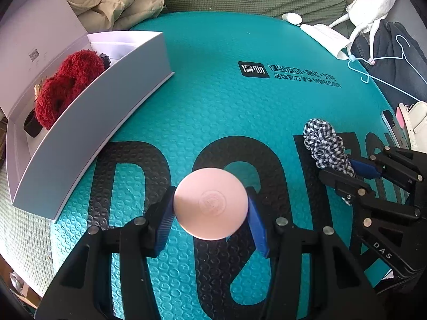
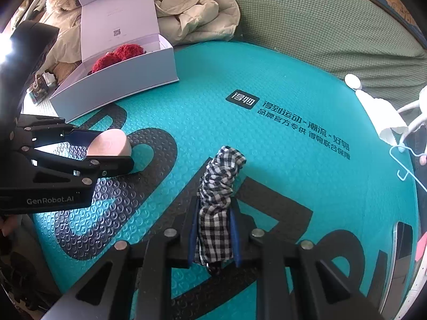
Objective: Organize objects
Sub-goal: 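Lift and carry the pink compact and gingham scrunchie with both tools to the box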
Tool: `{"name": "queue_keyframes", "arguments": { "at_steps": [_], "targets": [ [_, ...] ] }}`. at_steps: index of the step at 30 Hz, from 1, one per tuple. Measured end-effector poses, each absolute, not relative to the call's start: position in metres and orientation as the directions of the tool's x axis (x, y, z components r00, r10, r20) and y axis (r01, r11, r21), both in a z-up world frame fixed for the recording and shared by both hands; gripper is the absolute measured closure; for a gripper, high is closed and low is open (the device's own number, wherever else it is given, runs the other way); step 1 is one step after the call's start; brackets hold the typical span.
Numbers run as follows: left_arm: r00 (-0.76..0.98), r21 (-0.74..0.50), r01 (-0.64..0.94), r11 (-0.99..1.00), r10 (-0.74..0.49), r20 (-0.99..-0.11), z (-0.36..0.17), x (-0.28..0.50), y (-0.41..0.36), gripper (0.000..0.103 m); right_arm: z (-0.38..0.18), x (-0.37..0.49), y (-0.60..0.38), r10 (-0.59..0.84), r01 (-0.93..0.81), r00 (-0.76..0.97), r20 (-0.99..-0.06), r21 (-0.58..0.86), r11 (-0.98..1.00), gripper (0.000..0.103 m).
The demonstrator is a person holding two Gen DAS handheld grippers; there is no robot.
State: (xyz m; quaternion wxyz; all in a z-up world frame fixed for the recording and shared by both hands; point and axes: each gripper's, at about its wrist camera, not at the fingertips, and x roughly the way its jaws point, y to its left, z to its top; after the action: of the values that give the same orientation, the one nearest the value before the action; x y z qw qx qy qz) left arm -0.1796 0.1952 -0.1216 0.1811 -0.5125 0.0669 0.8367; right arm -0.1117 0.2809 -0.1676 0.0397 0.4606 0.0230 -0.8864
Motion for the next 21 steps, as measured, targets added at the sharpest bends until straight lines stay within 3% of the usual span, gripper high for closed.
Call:
{"name": "queue_keyframes", "arguments": {
  "at_steps": [21],
  "targets": [
    [-0.455, -0.114, -0.255, -0.96, 0.223, -0.862, -0.097, -0.174, 0.157, 0.054, -0.145, -0.123, 0.243, -0.158, 0.252, -0.571, -0.805, 0.011, -0.968, 0.083]
  ]
}}
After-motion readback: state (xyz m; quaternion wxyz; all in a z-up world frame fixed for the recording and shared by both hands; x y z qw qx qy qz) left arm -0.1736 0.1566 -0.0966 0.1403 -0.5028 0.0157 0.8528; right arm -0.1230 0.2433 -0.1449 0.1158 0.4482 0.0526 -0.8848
